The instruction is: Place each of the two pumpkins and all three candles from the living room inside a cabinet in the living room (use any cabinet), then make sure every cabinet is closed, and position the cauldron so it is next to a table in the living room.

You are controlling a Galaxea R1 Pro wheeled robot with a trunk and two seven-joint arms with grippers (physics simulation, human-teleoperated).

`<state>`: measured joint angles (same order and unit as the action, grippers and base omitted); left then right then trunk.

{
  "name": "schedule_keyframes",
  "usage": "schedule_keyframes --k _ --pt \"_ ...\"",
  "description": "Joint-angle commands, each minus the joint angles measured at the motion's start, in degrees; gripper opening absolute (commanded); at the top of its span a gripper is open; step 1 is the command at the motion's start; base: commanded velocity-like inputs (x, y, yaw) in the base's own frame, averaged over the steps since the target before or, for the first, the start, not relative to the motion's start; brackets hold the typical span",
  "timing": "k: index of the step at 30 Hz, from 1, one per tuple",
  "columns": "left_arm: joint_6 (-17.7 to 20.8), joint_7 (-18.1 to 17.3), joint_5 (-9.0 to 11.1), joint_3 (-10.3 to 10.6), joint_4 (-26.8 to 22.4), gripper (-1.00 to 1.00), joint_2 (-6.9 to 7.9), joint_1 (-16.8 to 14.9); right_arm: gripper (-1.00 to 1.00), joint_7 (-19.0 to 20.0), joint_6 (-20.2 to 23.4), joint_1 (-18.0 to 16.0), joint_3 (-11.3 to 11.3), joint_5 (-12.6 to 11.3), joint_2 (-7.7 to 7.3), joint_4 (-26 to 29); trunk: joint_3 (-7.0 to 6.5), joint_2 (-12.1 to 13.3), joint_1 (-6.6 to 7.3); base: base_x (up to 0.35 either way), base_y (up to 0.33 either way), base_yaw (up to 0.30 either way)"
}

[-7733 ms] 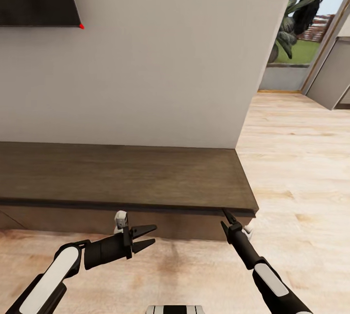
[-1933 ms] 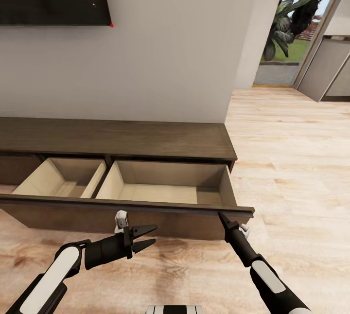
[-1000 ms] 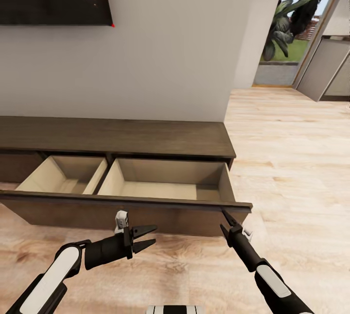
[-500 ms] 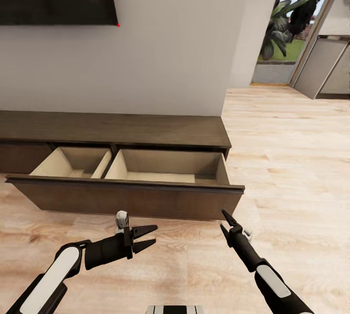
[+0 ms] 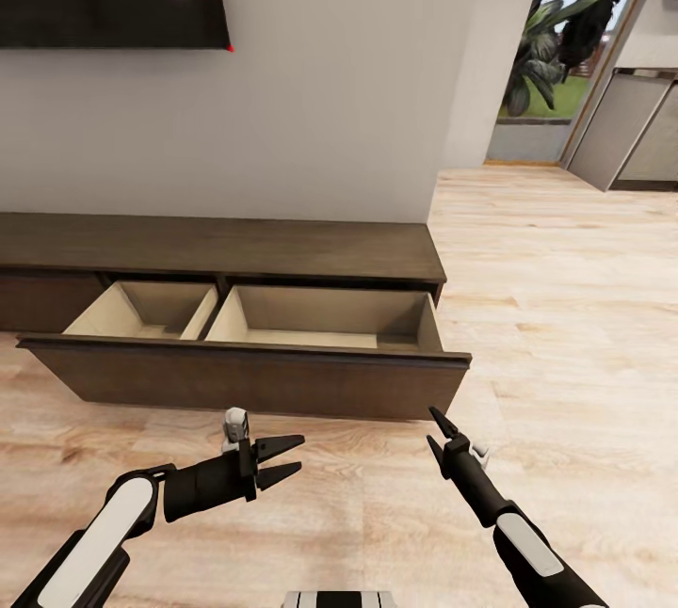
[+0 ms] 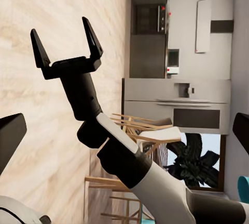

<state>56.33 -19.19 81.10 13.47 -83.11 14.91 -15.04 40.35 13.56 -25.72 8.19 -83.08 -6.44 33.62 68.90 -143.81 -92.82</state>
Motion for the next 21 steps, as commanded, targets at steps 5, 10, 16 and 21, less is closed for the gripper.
schedule_keyframes --k 5,10,16,21 --pt "0.06 -0.35 -0.33 -0.03 0.07 1.00 0.03 -0.05 1.00 0.09 0.53 -0.04 0.31 -0.47 -0.06 0.09 -0.62 0.02 0.09 0.000 0.000 0.000" --pt "0.08 -0.33 -0.26 -0.17 0.24 1.00 0.02 -0.05 1.00 0.18 1.14 -0.05 0.37 -0.35 -0.05 0.21 -0.62 0.02 0.09 0.000 0.000 0.000" --pt "0.02 -0.32 -0.24 -0.20 0.21 1.00 -0.95 -0.07 1.00 0.34 2.15 -0.04 0.61 -0.37 -0.10 0.77 -1.29 0.06 0.17 0.000 0.000 0.000" --pt "0.06 -0.23 -0.24 -0.16 0.30 1.00 -1.17 -0.06 1.00 0.56 3.98 -0.04 0.94 -0.30 -0.07 0.43 -2.40 0.13 0.30 0.000 0.000 0.000"
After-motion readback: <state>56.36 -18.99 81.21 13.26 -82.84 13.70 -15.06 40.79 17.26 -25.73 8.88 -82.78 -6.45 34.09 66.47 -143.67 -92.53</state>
